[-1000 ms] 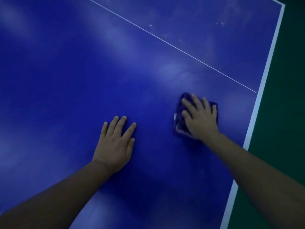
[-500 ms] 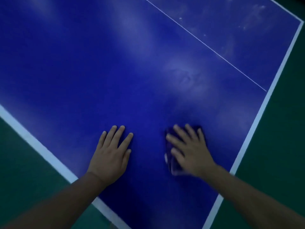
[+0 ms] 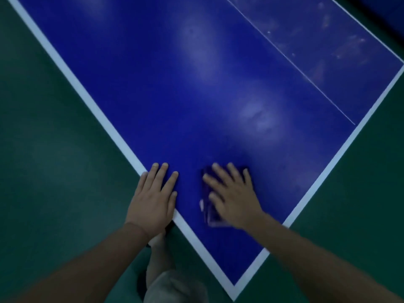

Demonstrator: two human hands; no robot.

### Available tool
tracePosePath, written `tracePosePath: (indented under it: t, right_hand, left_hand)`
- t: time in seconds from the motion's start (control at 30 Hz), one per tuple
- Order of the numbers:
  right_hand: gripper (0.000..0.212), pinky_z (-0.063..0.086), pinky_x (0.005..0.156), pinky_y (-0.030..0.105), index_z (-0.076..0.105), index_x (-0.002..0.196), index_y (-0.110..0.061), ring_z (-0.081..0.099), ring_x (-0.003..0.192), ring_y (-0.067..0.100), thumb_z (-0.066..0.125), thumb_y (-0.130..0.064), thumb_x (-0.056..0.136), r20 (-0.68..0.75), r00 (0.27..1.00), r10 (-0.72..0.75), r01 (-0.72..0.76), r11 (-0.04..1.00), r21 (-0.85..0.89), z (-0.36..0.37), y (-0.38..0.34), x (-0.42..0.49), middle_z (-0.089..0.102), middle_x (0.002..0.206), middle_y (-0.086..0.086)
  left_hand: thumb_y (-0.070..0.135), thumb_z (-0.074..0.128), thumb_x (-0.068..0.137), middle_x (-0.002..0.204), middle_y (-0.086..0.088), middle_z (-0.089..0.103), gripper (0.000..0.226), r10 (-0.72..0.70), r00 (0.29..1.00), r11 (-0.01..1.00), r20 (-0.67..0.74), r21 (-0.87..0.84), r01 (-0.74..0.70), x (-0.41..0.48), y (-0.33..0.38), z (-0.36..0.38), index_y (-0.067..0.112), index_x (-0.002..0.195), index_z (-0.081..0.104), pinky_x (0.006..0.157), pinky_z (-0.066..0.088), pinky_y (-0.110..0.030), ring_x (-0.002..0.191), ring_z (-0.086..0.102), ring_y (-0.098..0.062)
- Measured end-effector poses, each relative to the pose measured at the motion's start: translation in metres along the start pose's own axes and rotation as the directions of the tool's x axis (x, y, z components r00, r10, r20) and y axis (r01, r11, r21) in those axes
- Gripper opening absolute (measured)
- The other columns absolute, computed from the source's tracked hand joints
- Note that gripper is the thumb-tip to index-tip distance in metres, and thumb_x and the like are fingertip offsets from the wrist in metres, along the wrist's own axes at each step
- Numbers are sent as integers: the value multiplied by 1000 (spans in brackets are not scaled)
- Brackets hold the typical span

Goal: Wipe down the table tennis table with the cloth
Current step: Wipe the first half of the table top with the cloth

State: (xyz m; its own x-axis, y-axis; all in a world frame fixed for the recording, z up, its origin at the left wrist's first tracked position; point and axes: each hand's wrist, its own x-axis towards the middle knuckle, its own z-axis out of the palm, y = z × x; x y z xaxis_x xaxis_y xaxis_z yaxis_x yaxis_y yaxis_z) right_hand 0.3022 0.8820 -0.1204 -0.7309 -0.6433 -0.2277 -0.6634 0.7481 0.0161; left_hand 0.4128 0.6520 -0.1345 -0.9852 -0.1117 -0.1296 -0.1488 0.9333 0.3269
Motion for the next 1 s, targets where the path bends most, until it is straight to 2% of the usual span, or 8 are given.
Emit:
tracePosePath:
  t: [0.13,0.2,0.3,0.43,0.5,0.67,0.83,1.0]
  right_hand:
    - [59,-1,118,69,10,158,-46,-2,154,34,16,-55,100,33,941,338,-338,926,169,-3,-33,48,-3,169,-11]
    - [60,4,117,71,17,157,-43,5,154,37,14,-56,99,-15,957,291,-287,950,125,7,-61,30,5,170,-6]
    - [55,15,114,73,27,156,-40,14,153,38,24,-55,102,-8,998,57,-57,997,56,26,-87,-53,13,169,-5]
    - [55,22,112,72,27,155,-44,14,154,33,31,-55,101,32,984,-173,172,985,24,24,-53,-97,13,169,-10]
    - [55,18,114,72,25,155,-46,15,154,34,25,-55,101,33,989,-147,147,989,-11,13,-38,-59,11,169,-12]
    - [65,0,116,71,12,158,-44,1,154,37,8,-57,94,7,994,112,-112,990,82,-1,-69,40,2,170,-7]
    - [57,12,116,73,24,156,-41,13,153,39,27,-53,100,-35,982,-188,189,982,19,22,-62,-56,13,169,-5]
    - [50,14,114,73,37,150,-45,11,154,33,37,-54,101,20,861,-509,509,861,16,32,0,-117,17,167,-11]
  left_hand:
    - [46,13,101,166,-10,20,64,-45,999,997,-23,-57,44,-22,3,4,20,156,32,125,2,-41,155,5,-26]
    - [45,13,100,166,-10,17,65,-63,997,994,-38,-92,59,-27,6,9,19,157,32,125,1,-40,155,3,-26]
    - [43,15,100,166,-12,15,63,-90,994,987,-57,-141,82,-32,10,16,18,156,32,125,2,-42,155,2,-27]
    - [43,15,102,167,-11,10,61,-167,983,971,-82,-186,149,-40,20,25,20,157,30,125,3,-43,155,-2,-27]
    - [42,17,102,168,-10,8,61,-198,975,956,-100,-238,170,-45,24,30,19,157,29,124,4,-42,155,-4,-24]
    - [34,29,108,168,-6,5,55,-304,945,891,-123,-386,237,-55,34,45,12,158,23,125,8,-43,155,-6,-18]
    - [37,28,105,168,2,0,59,-417,900,811,-123,-496,308,-66,52,58,18,160,17,124,16,-47,155,-1,-17]
    - [48,24,105,167,12,-4,62,-546,831,719,-105,-567,401,-85,85,75,28,160,6,118,20,-34,151,6,-6]
